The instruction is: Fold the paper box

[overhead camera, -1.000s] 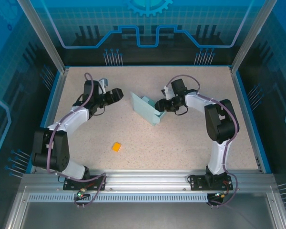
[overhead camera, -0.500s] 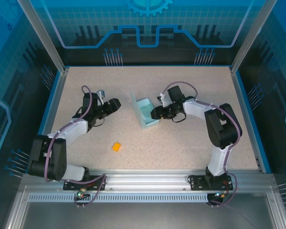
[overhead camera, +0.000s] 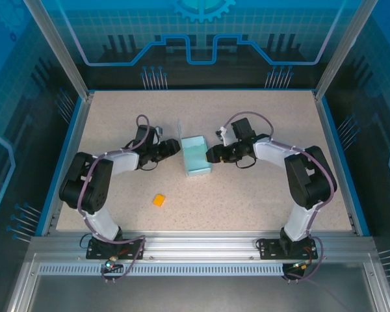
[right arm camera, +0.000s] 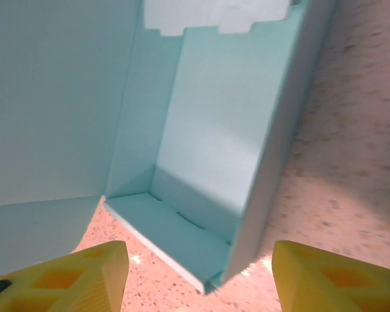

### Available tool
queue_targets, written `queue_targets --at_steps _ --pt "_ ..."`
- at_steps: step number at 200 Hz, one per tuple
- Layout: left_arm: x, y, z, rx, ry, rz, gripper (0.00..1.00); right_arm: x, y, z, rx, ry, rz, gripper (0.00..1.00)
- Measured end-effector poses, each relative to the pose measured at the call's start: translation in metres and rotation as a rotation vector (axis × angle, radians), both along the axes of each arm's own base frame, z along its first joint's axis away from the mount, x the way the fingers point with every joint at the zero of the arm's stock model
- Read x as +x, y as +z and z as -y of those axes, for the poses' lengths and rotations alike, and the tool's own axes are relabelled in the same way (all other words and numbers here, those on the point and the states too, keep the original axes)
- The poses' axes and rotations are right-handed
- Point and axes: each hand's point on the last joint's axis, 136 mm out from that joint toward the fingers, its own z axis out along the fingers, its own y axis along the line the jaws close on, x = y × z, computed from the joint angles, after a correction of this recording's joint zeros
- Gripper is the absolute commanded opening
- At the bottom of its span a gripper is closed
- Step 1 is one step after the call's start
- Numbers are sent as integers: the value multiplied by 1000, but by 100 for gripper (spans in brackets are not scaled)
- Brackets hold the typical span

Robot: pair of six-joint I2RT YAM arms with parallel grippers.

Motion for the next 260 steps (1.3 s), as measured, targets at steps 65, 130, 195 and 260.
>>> queue_targets --at_steps 65,130,195,260 --pt "48 1 50 8 -120 13 69 35 7 63 -87 -172 84 59" --pt "95 30 91 6 -244 67 69 93 34 94 -160 -177 210 55" --pt "101 38 58 15 -199 68 70 106 1 86 -158 -35 91 49" --pt "80 56 35 12 -168 96 70 103 -22 67 -103 65 -10 43"
